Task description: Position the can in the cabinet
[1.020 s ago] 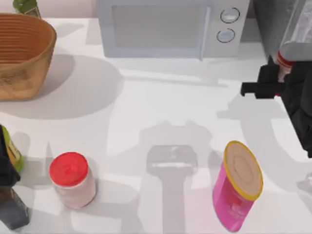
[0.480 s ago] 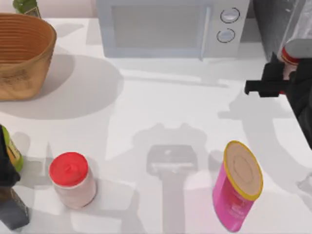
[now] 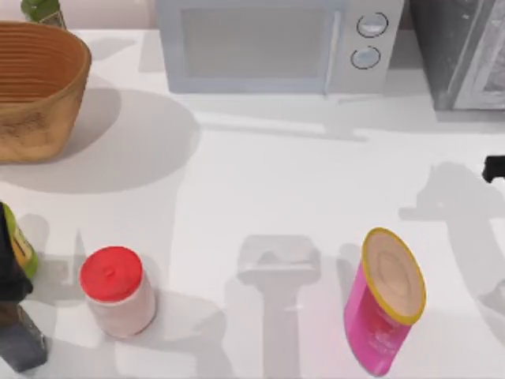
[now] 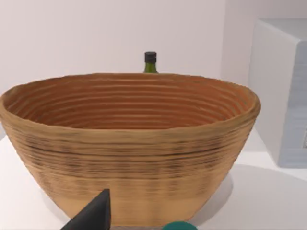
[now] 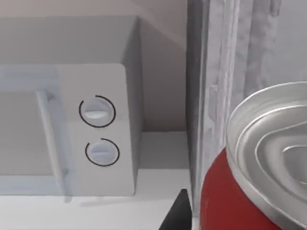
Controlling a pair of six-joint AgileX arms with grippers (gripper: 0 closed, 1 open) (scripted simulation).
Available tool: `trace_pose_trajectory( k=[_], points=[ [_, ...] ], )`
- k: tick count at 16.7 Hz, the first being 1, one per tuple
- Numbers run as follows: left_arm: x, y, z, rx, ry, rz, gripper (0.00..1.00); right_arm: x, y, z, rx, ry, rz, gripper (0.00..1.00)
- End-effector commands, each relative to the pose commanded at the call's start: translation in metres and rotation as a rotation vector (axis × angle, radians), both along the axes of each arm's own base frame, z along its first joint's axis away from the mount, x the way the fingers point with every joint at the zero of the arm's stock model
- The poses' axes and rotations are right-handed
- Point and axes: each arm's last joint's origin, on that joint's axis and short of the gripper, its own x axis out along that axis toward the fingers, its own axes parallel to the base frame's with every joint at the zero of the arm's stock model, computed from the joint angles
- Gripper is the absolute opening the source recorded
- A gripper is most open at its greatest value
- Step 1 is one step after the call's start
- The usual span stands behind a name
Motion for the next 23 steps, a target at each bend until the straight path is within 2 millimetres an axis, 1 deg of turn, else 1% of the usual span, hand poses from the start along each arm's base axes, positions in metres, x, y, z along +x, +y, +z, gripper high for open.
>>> trace_pose_trajectory(
  k=[2, 5, 7, 9, 12, 15, 20, 22, 23],
  points=[
    [0.0, 0.0, 0.0, 0.0, 0.0, 0.0, 1.0, -0.023, -0.018, -0.001, 0.001, -0.027, -0.011, 0.0],
    [0.0, 0.0, 0.0, 0.0, 0.0, 0.0, 1.0, -0.055, -0.038, -0.013, -0.002, -0.067, -0.03, 0.0],
    [0.0, 0.0, 0.0, 0.0, 0.0, 0.0, 1.0, -0.071, -0.046, -0.024, -0.007, -0.093, -0.039, 0.0],
    [0.0, 0.0, 0.0, 0.0, 0.0, 0.0, 1.0, -0.082, -0.051, -0.036, -0.013, -0.113, -0.042, 0.0],
    [0.0, 0.0, 0.0, 0.0, 0.0, 0.0, 1.0, -0.089, -0.055, -0.051, -0.02, -0.122, -0.037, 0.0],
    [0.0, 0.0, 0.0, 0.0, 0.0, 0.0, 1.0, -0.091, -0.056, -0.057, -0.023, -0.12, -0.031, 0.0],
    [0.0, 0.0, 0.0, 0.0, 0.0, 0.0, 1.0, -0.091, -0.056, -0.056, -0.021, -0.119, -0.029, 0.0],
    [0.0, 0.0, 0.0, 0.0, 0.0, 0.0, 1.0, -0.091, -0.055, -0.049, -0.021, -0.108, -0.02, 0.0],
    [0.0, 0.0, 0.0, 0.0, 0.0, 0.0, 1.0, -0.09, -0.054, -0.041, -0.021, -0.099, -0.013, 0.0]
  ],
)
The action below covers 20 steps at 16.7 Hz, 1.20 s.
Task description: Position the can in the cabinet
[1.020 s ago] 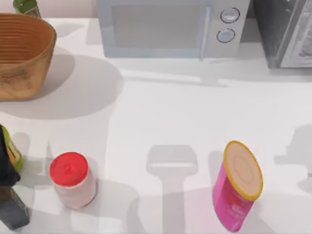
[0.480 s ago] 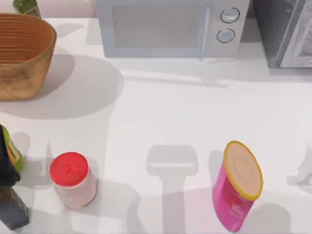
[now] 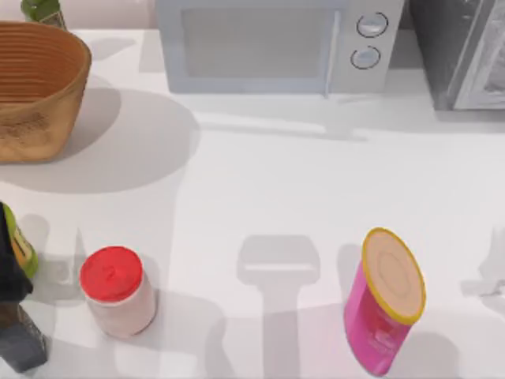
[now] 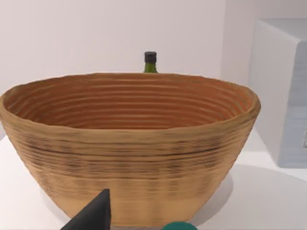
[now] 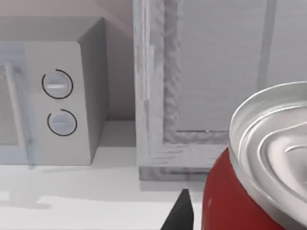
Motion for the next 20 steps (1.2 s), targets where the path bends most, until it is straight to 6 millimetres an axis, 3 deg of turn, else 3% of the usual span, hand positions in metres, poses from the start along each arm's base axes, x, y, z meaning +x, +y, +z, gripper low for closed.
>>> trace_pose_trajectory(
  k=[3, 7, 11, 14, 17, 20],
  points=[
    [0.0, 0.0, 0.0, 0.0, 0.0, 0.0, 1.0, 0.004, 0.003, 0.038, -0.002, 0.029, 0.016, 0.0],
    [0.0, 0.0, 0.0, 0.0, 0.0, 0.0, 1.0, 0.021, 0.008, 0.123, -0.006, 0.033, 0.013, 0.0],
    [0.0, 0.0, 0.0, 0.0, 0.0, 0.0, 1.0, 0.056, 0.016, 0.215, -0.008, 0.014, -0.006, 0.0],
    [0.0, 0.0, 0.0, 0.0, 0.0, 0.0, 1.0, 0.087, 0.025, 0.272, -0.006, -0.007, -0.018, 0.0],
    [0.0, 0.0, 0.0, 0.0, 0.0, 0.0, 1.0, 0.118, 0.034, 0.309, -0.003, -0.019, -0.023, 0.0],
    [0.0, 0.0, 0.0, 0.0, 0.0, 0.0, 1.0, 0.141, 0.042, 0.328, -0.001, -0.02, -0.02, 0.0]
  ],
)
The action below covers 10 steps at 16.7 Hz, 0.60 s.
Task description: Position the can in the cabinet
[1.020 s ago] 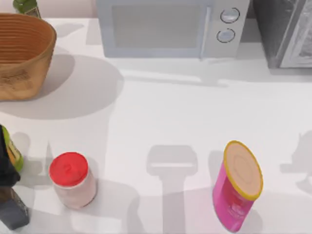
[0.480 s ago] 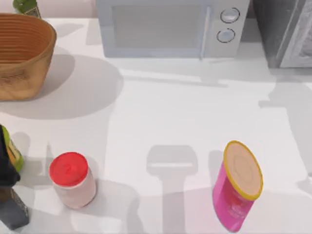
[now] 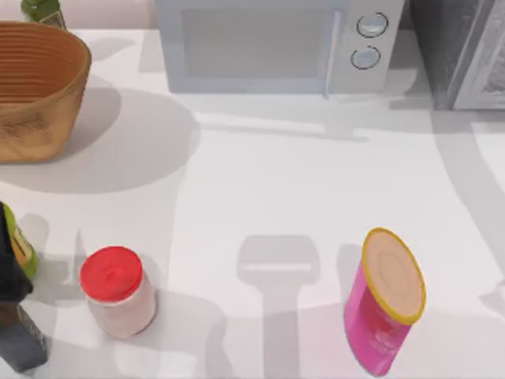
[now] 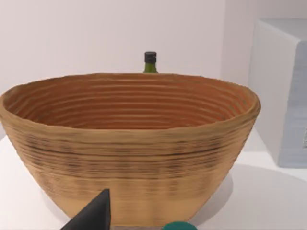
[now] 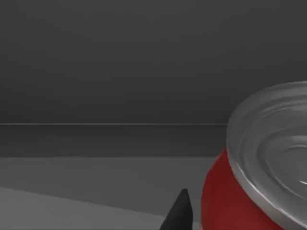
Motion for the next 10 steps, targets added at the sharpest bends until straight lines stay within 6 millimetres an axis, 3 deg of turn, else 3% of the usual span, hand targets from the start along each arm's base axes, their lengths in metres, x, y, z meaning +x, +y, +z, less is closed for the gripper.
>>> trace_pose_trajectory(
  k=[10],
  points=[
    [0.0, 0.0, 0.0, 0.0, 0.0, 0.0, 1.0, 0.017, 0.005, 0.007, 0.0, 0.012, 0.008, 0.0]
  ],
)
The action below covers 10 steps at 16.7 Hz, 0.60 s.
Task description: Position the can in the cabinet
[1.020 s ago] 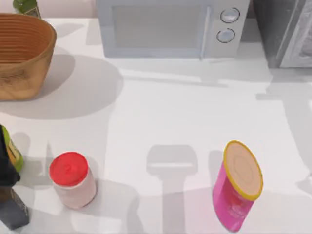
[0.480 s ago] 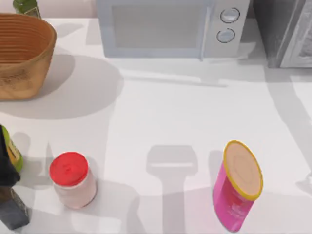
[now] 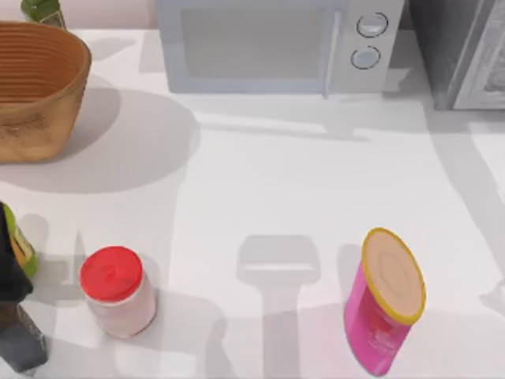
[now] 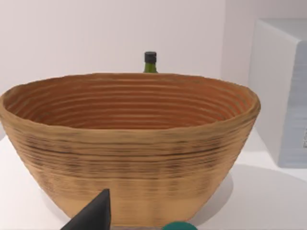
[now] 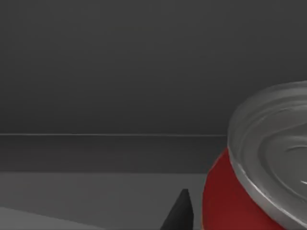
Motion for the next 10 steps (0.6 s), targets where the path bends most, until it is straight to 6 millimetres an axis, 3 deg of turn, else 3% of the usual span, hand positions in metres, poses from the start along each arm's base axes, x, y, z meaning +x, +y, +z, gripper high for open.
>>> trace_pose_trajectory(
  k=[10],
  points=[
    [0.0, 0.0, 0.0, 0.0, 0.0, 0.0, 1.0, 0.099, 0.002, 0.034, 0.003, -0.027, -0.005, 0.0]
  ],
)
